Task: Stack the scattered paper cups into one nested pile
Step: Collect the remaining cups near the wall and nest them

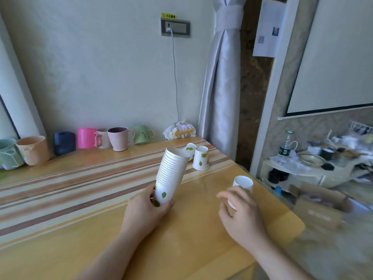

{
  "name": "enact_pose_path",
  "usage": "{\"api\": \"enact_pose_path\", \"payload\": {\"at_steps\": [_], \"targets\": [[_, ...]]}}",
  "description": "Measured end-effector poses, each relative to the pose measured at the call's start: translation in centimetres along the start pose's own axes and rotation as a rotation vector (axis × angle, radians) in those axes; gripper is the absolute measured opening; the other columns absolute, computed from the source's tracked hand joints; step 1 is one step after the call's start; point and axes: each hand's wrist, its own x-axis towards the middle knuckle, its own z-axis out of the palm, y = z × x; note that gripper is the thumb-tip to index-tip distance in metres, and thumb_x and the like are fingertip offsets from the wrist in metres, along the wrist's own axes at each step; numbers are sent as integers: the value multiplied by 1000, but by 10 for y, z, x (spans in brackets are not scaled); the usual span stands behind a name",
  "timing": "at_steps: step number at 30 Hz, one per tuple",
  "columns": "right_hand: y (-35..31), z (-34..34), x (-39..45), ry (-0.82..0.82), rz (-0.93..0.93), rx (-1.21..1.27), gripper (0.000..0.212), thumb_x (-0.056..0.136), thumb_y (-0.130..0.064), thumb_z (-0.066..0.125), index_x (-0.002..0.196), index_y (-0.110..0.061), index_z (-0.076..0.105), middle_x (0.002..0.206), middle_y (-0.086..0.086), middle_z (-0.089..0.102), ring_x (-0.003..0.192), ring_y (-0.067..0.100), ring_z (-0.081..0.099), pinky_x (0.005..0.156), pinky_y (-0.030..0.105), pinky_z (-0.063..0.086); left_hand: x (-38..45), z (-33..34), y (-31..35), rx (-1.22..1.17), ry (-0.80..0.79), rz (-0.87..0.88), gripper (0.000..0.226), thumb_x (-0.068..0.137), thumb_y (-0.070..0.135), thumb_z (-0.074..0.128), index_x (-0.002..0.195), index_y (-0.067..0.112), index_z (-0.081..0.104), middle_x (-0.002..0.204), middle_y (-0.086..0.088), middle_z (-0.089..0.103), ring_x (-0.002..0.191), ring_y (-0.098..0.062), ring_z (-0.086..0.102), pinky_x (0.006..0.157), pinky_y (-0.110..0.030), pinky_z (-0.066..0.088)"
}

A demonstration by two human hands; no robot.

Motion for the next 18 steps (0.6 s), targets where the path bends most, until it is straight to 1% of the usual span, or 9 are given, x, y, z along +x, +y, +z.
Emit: {"api": "enact_pose_path", "payload": {"at_steps": [2,4,5,7,9,10,12,14,18], "targets": [[7,-13,17,158,0,-55,30,76,-5,72,104,-15,80,106,5,65,97,31,64,89,39,52,-1,0,-2,15,8,25,36,76,54,88,93,32,66,77,16,70,78,-2,65,67,-29,51],[14,-25,38,130,74,-138,48,78,-11,80,125,-21,76,122,7,57,104,36,56,94,44,49,-1,-1,-2,31,11,50,36,77,55,87,95,32,66,77,14,70,79,-5,65,70,-32,54],[15,-30,47,13,149,-205,60,81,-23,83,138,-31,68,132,5,51,111,37,52,98,46,47,-1,-1,-3,32,11,58,36,77,55,87,97,32,67,78,15,71,80,-5,65,71,-33,55],[15,-40,62,-375,336,-370,73,87,-52,74,154,-50,45,150,-4,41,127,36,47,104,44,45,-1,-1,-4,22,4,63,38,77,54,87,104,34,69,82,15,72,83,-6,66,75,-35,57],[15,-49,71,-669,425,-366,68,91,-56,68,154,-52,42,156,-6,49,132,31,53,103,40,49,-1,-1,-5,9,2,66,41,77,55,87,109,36,70,84,16,73,86,-6,67,77,-35,58],[15,-52,72,-688,438,-302,62,90,-49,71,148,-48,48,150,-4,56,125,29,59,98,40,52,-1,-1,-5,4,4,70,43,77,55,87,112,37,70,85,16,73,86,-6,67,77,-35,58],[14,-50,70,-547,464,-144,46,86,-37,78,125,-39,54,126,-2,66,102,25,64,84,42,57,-1,-1,-6,-5,10,74,45,76,55,87,115,38,71,85,17,73,86,-3,66,75,-32,57],[11,-39,65,-350,582,95,45,83,-28,84,111,-31,49,113,0,65,92,20,65,80,46,58,-1,-2,-7,-13,18,71,48,76,55,87,117,38,72,85,17,73,85,-3,66,73,-30,55],[2,-16,67,-161,1078,1076,54,93,-3,78,138,-20,52,137,15,63,116,34,72,96,59,58,1,-1,-8,-19,40,73,50,75,55,87,121,40,71,85,17,72,85,-5,65,70,-27,53]]}}
